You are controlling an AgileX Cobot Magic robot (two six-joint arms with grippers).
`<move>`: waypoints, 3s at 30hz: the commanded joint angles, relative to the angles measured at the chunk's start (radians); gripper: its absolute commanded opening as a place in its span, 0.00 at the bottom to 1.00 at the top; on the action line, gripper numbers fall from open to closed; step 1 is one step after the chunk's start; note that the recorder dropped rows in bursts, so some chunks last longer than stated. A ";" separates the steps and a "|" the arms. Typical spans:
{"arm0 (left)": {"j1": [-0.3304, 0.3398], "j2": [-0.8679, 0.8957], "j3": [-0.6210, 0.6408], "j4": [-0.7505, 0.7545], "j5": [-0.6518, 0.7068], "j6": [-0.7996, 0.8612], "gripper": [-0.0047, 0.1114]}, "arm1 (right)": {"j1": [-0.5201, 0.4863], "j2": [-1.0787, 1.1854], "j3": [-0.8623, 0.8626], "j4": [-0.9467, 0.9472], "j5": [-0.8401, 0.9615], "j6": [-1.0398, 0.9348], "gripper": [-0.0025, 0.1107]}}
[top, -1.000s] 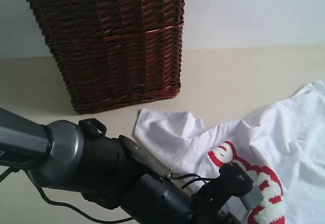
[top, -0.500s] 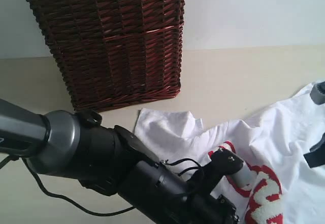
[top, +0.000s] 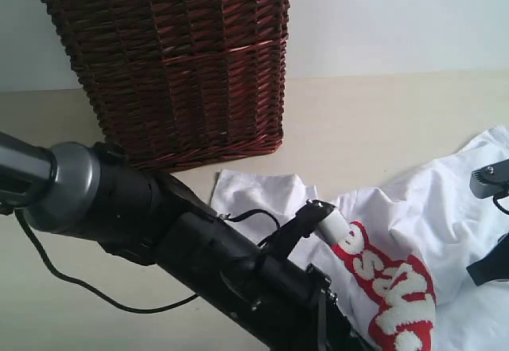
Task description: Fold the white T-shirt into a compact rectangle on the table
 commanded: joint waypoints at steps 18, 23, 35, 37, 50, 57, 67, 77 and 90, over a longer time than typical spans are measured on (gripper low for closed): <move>0.333 -0.127 -0.043 0.336 -0.157 0.046 0.47 | 0.000 0.014 -0.008 -0.377 -0.058 0.429 0.02; 0.309 -0.015 -0.198 0.482 -0.179 0.052 0.47 | 0.000 0.014 -0.008 -0.375 -0.051 0.432 0.02; 0.309 0.204 -0.410 0.511 -0.234 0.139 0.46 | 0.000 0.010 -0.008 -0.375 -0.045 0.432 0.02; 0.309 0.226 -0.427 0.514 -0.265 0.153 0.40 | 0.000 0.010 -0.008 -0.375 -0.045 0.432 0.02; 0.311 0.325 -0.540 0.523 -0.465 0.158 0.04 | 0.000 0.010 -0.008 -0.387 -0.006 0.430 0.02; 0.320 0.340 -0.560 0.565 -0.527 0.174 0.04 | -0.007 0.010 -0.008 -0.588 0.047 0.641 0.02; 0.392 0.306 -0.557 0.507 -0.441 0.044 0.04 | -0.007 -0.029 -0.008 -1.063 0.133 1.243 0.02; 0.408 0.142 -0.557 0.399 -0.124 0.014 0.04 | -0.007 -0.177 -0.008 -0.630 0.054 0.725 0.02; 0.378 0.128 -0.408 0.602 0.195 -0.156 0.04 | -0.007 -0.099 0.003 -0.225 0.077 0.207 0.02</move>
